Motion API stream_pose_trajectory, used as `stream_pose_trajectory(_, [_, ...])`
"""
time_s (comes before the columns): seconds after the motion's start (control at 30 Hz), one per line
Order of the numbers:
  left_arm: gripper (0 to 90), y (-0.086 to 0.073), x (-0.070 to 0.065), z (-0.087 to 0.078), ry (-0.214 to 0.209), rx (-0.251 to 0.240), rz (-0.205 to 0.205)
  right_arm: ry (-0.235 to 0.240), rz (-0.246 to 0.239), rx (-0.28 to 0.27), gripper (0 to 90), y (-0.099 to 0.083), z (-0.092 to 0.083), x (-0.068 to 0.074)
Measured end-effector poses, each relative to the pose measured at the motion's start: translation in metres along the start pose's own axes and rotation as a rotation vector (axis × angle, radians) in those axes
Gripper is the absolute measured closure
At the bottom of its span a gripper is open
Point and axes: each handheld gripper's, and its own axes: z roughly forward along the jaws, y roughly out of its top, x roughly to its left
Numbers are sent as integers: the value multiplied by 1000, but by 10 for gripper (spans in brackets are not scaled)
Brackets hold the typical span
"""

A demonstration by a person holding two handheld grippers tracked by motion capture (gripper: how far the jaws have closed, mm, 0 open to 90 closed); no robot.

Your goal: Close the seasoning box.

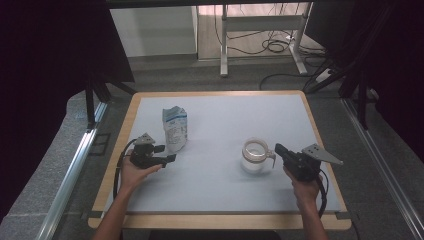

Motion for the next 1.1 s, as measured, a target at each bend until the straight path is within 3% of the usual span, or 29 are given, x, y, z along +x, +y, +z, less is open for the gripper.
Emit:
stream_pose_trajectory(0.2, [315, -3, -1, 3, -11, 1, -3, -48, 12, 52, 829, -12, -2, -25])
stream_pose_trajectory(0.43, [315, -5, -3, 5, -15, 8, -3, -97, 19, 128, 674, -28, -1, -48])
stream_pose_trajectory(0.6, [318, -6, -4, 5, -16, 10, -1, -136, 10, 171, 581, -37, 1, -55])
stream_pose_trajectory(0.77, [324, -6, -6, 5, -19, 10, 1, -142, -2, 232, 461, -42, 3, -60])
stream_pose_trajectory(1.1, [322, -8, -6, 6, -20, 14, 2, -127, -23, 253, 419, -43, 5, -59])
